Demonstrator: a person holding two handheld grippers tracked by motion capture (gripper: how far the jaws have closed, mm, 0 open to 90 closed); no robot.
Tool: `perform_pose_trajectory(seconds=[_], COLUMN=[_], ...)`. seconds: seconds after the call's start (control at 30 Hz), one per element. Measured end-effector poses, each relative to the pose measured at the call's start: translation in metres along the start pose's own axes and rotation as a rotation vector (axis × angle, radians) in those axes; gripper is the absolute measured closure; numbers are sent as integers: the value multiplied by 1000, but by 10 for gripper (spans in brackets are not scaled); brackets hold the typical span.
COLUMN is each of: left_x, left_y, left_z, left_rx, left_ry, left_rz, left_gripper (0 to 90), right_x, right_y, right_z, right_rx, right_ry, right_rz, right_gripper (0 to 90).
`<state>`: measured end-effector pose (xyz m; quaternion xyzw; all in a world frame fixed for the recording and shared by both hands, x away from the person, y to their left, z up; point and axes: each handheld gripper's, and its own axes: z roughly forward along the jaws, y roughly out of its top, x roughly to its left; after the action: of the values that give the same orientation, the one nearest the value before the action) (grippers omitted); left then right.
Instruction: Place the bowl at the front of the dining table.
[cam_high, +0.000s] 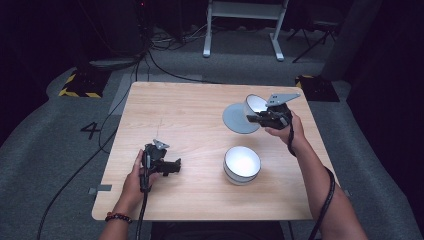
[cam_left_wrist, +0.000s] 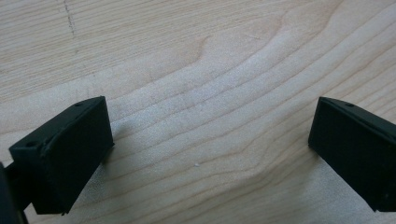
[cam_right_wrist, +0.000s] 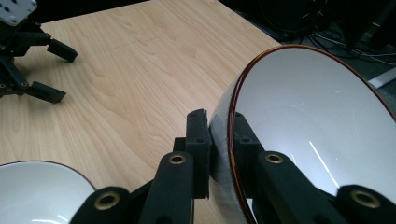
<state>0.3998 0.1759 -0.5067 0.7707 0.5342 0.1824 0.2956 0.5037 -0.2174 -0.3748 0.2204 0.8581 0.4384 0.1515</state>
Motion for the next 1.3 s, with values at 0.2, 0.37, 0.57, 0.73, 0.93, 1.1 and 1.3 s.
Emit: perform_pose_trajectory(seconds=[0.2, 0.37, 0.57, 0.73, 0.93, 1.1, 1.3], left_x=[0, 0, 0, 0, 0, 0, 0], left_y=[0, 0, 0, 0, 0, 0, 0], left_z=[0, 0, 0, 0, 0, 0, 0], left_rx=[0, 0, 0, 0, -1, -1, 2], left_ry=[0, 0, 0, 0, -1, -2, -2], left_rz=[0, 0, 0, 0, 0, 0, 2], left_gripper=[0, 0, 0, 0, 0, 0, 0], right_x=[-12, -18, -23, -28, -34, -37, -40], right_y=[-2, -3, -1, 0, 2, 3, 3], right_z=[10, 18, 26, 32, 43, 51, 59], right_rx=[11, 25, 36, 51, 68, 72, 94], right_ry=[-11, -16, -22, -34, -43, -43, -50], right_rz=[13, 23, 18, 32, 38, 50, 44], right_gripper=[815, 815, 815, 815, 815, 815, 815])
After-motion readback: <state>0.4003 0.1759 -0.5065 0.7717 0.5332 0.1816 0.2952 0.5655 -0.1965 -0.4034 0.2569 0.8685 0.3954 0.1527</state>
